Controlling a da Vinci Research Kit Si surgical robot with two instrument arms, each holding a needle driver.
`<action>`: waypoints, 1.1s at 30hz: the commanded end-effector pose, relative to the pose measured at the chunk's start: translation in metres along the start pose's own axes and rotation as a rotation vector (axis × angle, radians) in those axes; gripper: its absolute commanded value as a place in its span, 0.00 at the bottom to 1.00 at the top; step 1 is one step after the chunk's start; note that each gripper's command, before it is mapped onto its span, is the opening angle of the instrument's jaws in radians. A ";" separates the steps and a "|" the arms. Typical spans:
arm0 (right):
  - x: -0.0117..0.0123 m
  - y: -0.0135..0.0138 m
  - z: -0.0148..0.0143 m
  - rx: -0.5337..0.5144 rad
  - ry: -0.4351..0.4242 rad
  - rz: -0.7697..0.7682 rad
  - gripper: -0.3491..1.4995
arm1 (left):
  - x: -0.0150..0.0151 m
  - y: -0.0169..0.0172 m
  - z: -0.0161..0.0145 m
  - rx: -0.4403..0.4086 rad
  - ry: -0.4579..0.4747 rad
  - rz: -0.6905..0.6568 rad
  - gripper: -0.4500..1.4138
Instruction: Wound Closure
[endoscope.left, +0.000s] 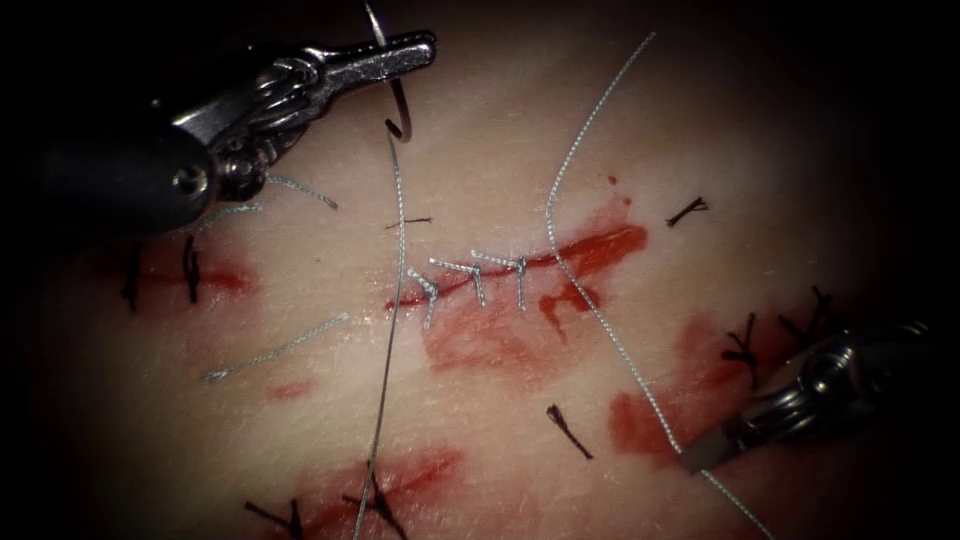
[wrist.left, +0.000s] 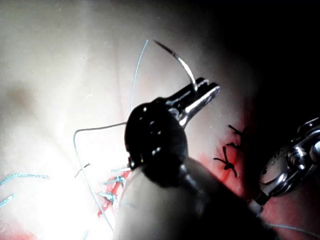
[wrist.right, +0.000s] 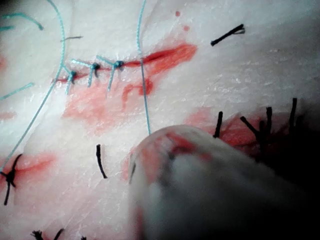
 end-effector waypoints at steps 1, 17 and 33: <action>-0.0014 -0.0009 0.0012 0.016 -0.054 -0.037 0.00 | -0.0004 -0.0005 0.0003 -0.001 0.000 0.000 0.00; 0.0014 -0.0011 0.0000 0.040 0.131 -0.241 0.91 | -0.0006 -0.0005 0.0004 0.006 -0.010 0.001 0.00; 0.0170 -0.0001 -0.0145 0.385 0.924 0.153 0.74 | -0.0109 -0.0029 0.0037 -0.097 -0.443 0.871 0.00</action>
